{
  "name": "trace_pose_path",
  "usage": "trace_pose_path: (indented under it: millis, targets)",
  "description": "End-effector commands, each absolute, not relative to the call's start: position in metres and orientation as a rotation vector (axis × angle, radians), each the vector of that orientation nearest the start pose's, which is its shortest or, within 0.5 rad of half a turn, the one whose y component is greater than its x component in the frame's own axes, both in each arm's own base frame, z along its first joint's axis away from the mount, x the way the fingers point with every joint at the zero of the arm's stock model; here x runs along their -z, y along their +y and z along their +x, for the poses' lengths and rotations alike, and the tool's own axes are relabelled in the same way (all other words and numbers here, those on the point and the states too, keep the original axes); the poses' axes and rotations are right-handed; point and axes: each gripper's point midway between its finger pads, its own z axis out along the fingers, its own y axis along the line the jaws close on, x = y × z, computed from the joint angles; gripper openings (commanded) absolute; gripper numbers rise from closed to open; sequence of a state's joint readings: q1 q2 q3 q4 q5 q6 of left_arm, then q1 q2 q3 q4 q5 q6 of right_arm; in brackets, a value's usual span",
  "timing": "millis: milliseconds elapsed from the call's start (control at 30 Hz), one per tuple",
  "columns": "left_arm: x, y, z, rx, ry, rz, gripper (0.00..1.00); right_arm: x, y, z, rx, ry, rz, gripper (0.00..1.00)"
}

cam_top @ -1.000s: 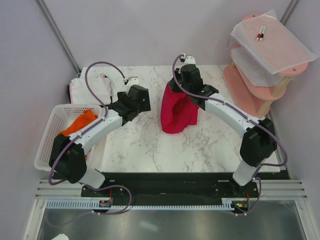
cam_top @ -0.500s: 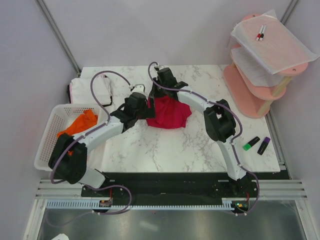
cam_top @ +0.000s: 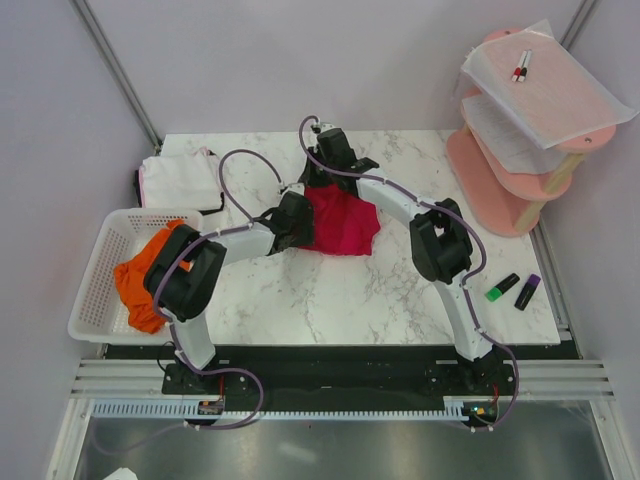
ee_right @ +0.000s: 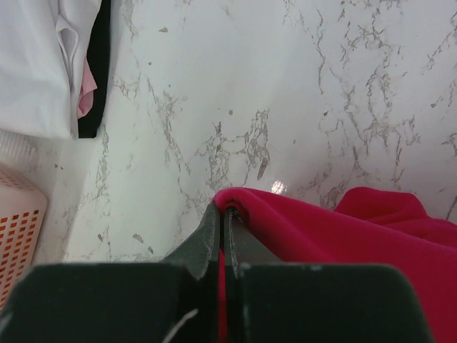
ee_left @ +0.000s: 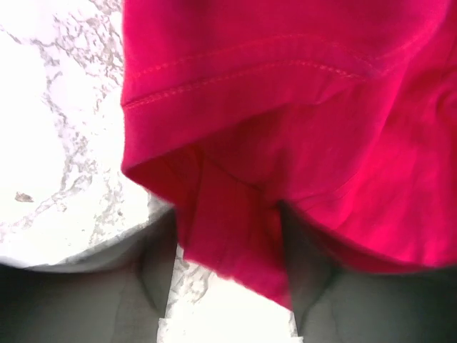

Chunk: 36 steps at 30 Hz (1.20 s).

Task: Fold and stack the t-shirts
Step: Flatten out the tshirt

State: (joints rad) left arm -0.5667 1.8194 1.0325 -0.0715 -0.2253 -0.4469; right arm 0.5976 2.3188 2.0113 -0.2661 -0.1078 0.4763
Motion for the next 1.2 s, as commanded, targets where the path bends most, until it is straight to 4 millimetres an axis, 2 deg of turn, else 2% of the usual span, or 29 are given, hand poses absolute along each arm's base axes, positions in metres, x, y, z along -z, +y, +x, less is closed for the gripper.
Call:
trace_pose_path:
  millis: [0,67,100,133,200,233,267,300,333,367,400,433,467,500,533,567,600,633,667,700,733,767,800,833,867,900,1033,1067,1167]
  targets:
    - [-0.027,-0.220,0.384,0.214,2.399,0.000,0.27,-0.159,0.396,0.516,-0.769,2.143,-0.183,0.00]
    - [-0.039,-0.214,0.386,0.186,2.378,-0.017,0.05,-0.158,0.394,0.518,-0.766,2.145,-0.174,0.00]
    - [-0.047,-0.213,0.388,0.176,2.365,-0.017,0.02,-0.159,0.393,0.519,-0.767,2.142,-0.174,0.01]
    - [-0.051,-0.207,0.386,0.144,2.367,-0.021,0.02,-0.159,0.392,0.519,-0.774,2.143,-0.179,0.07]
    - [-0.081,-0.205,0.390,0.149,2.308,-0.022,0.02,-0.163,0.387,0.522,-0.783,2.136,-0.183,0.22]
    - [-0.092,-0.202,0.391,0.140,2.288,-0.022,0.02,-0.162,0.385,0.520,-0.783,2.140,-0.195,0.46]
    - [-0.119,-0.202,0.393,0.159,2.233,-0.003,0.02,-0.163,0.380,0.520,-0.769,2.136,-0.196,0.55]
    - [-0.144,-0.206,0.400,0.181,2.185,0.002,0.02,-0.181,0.367,0.524,-0.750,2.104,-0.177,0.72]
    - [-0.161,-0.207,0.400,0.194,2.170,0.020,0.02,-0.173,0.352,0.524,-0.685,2.116,-0.160,0.81]
    - [-0.182,-0.211,0.403,0.215,2.137,0.051,0.02,-0.179,0.341,0.525,-0.650,2.103,-0.138,0.88]
    - [-0.220,-0.222,0.413,0.271,2.074,0.063,0.02,-0.210,0.320,0.529,-0.625,2.038,-0.102,0.96]
    - [-0.230,-0.232,0.410,0.324,2.089,0.112,0.02,-0.198,0.299,0.526,-0.550,2.057,-0.071,0.98]
    - [-0.263,-0.248,0.420,0.387,2.037,0.135,0.02,-0.205,0.276,0.529,-0.513,2.041,-0.033,0.98]
    - [-0.277,-0.265,0.418,0.473,2.030,0.184,0.02,-0.238,0.259,0.523,-0.508,1.973,-0.009,0.98]
    - [-0.290,-0.276,0.420,0.519,2.013,0.209,0.02,-0.226,0.241,0.517,-0.459,1.998,0.014,0.98]
    - [-0.298,-0.288,0.421,0.560,2.008,0.231,0.02,-0.231,0.212,0.519,-0.390,1.982,0.079,0.98]
    - [-0.328,-0.309,0.426,0.620,1.950,0.256,0.02,-0.257,0.195,0.511,-0.370,1.931,0.110,0.98]
    - [-0.337,-0.327,0.425,0.684,1.933,0.301,0.02,-0.246,0.178,0.504,-0.322,1.950,0.136,0.98]
    - [-0.350,-0.340,0.424,0.740,1.914,0.322,0.02,-0.252,0.151,0.501,-0.236,1.925,0.205,0.98]
    - [-0.397,-0.356,0.419,0.818,1.810,0.344,0.02,-0.274,0.135,0.490,-0.203,1.874,0.246,0.98]
    - [-0.390,-0.379,0.421,0.897,1.819,0.396,0.02,-0.264,0.120,0.481,-0.146,1.884,0.279,0.98]
    - [-0.407,-0.390,0.419,0.969,1.787,0.394,0.02,-0.284,0.103,0.468,-0.111,1.832,0.326,0.98]
    - [-0.456,-0.401,0.409,1.048,1.666,0.408,0.02,-0.287,0.089,0.462,-0.058,1.807,0.372,0.98]
    - [-0.454,-0.421,0.409,1.117,1.655,0.447,0.02,-0.279,0.079,0.454,-0.022,1.813,0.393,0.98]
    - [-0.497,-0.424,0.397,1.193,1.546,0.442,0.02,-0.290,0.071,0.446,-0.016,1.786,0.408,0.98]
    - [-0.519,-0.433,0.387,1.250,1.454,0.457,0.02,-0.290,0.065,0.442,0.007,1.778,0.418,0.98]
    - [-0.566,-0.430,0.364,1.331,1.290,0.441,0.02,-0.282,0.055,0.432,0.042,1.793,0.414,0.98]
    - [-0.580,-0.420,0.356,1.306,1.256,0.445,0.02,-0.282,0.054,0.430,0.043,1.793,0.416,0.98]
    - [-0.597,-0.384,0.353,1.152,1.252,0.409,0.02,-0.272,0.054,0.428,0.048,1.816,0.413,0.98]
